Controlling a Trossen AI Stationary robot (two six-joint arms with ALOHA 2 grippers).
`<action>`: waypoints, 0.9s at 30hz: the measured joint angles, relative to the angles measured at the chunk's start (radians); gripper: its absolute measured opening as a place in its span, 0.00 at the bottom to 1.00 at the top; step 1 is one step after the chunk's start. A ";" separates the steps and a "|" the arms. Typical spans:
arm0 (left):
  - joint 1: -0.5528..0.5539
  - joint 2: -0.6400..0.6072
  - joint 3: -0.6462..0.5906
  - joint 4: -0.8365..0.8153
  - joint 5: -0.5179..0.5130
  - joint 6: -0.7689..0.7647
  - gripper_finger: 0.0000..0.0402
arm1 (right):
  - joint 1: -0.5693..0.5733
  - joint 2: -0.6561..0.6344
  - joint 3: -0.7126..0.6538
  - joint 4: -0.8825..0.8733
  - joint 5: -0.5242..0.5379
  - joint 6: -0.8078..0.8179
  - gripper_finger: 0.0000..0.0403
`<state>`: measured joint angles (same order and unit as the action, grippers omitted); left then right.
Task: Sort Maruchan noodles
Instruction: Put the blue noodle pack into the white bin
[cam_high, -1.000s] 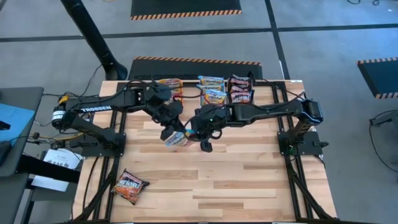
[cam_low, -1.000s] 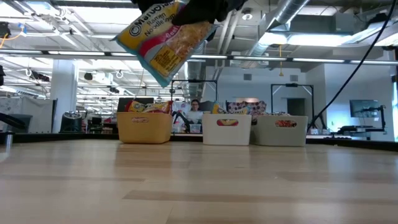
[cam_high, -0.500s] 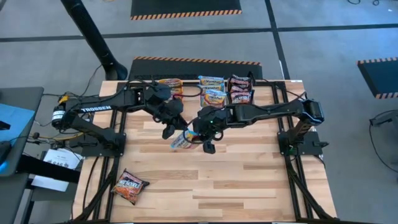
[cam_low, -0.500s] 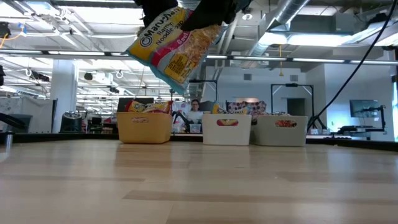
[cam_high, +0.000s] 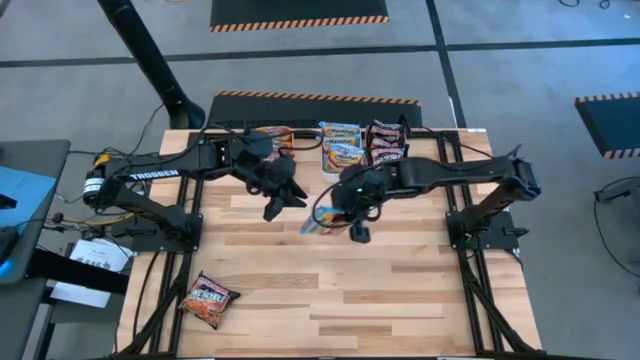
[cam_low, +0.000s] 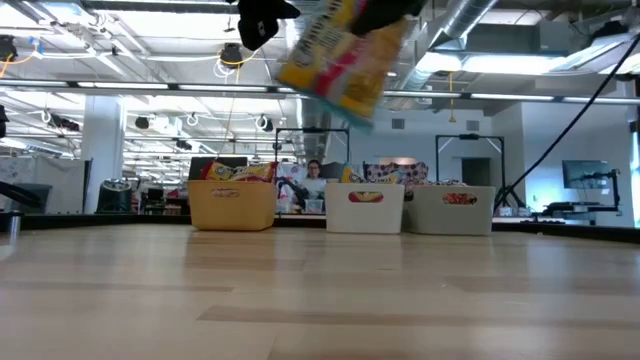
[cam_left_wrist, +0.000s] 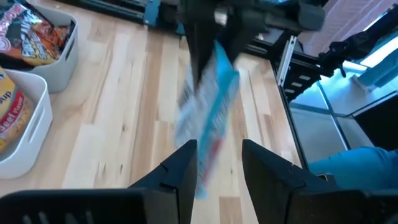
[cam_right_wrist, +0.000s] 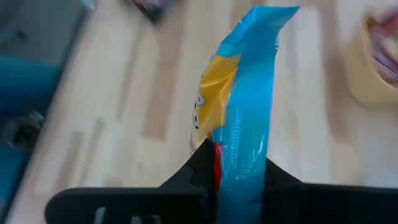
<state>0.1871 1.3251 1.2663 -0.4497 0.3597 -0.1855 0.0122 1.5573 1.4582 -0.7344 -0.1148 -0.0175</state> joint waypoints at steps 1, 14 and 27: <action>0.000 0.000 0.000 -0.002 0.000 0.001 0.28 | 0.001 -0.016 -0.002 -0.022 0.027 -0.002 0.13; 0.000 0.000 0.000 -0.010 0.022 -0.002 0.28 | -0.090 -0.299 -0.375 0.148 0.085 0.069 0.13; 0.000 0.000 0.000 -0.012 0.022 -0.002 0.28 | -0.256 -0.424 -0.784 0.821 0.087 0.191 0.13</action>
<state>0.1867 1.3254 1.2667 -0.4618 0.3820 -0.1871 -0.2438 1.1329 0.6742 0.0861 -0.0276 0.1736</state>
